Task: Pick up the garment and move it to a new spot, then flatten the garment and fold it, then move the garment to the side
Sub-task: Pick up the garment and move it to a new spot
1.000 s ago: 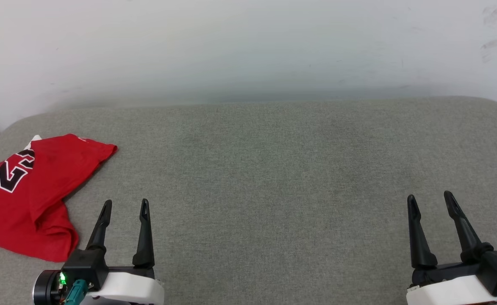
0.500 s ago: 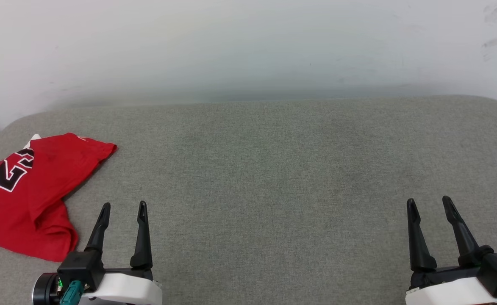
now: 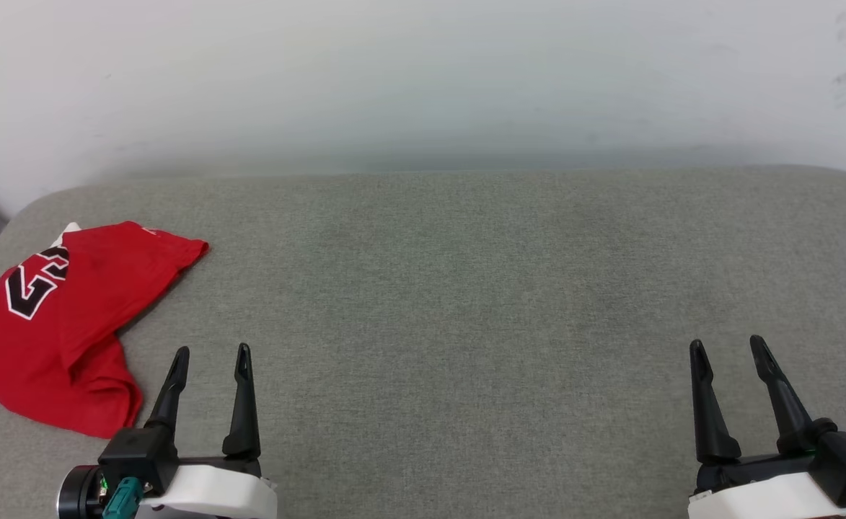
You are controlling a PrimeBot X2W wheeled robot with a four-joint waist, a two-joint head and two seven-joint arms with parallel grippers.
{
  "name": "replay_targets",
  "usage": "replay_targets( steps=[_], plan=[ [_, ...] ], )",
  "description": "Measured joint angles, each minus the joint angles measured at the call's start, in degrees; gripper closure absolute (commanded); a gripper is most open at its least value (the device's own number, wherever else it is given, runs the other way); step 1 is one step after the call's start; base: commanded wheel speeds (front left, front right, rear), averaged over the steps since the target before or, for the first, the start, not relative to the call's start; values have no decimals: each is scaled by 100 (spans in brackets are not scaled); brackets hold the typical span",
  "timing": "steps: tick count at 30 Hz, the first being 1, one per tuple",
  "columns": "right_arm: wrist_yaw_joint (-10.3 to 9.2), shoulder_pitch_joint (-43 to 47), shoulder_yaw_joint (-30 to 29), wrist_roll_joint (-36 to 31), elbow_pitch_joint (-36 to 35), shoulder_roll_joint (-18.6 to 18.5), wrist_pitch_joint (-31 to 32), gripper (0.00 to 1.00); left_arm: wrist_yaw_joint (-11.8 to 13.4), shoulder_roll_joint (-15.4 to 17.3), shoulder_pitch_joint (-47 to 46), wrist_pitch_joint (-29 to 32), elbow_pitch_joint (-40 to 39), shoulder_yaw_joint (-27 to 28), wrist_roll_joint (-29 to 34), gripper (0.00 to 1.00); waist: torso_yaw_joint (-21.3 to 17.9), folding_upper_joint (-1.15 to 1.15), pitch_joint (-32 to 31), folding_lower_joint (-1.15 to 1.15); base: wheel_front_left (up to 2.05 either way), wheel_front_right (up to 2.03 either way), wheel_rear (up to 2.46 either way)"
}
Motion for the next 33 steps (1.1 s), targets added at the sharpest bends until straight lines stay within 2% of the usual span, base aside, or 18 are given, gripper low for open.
replay_targets(
  steps=[13,33],
  plan=[
    [0,32,66,-33,-34,0,-1,0,18,-2,-26,0,-3,78,-42,0,642,0,28,0,0,0,0],
    [1,49,165,-129,-31,-1,-2,0,22,-2,-107,0,31,214,-78,0,2314,0,82,0,0,0,0]
  ],
)
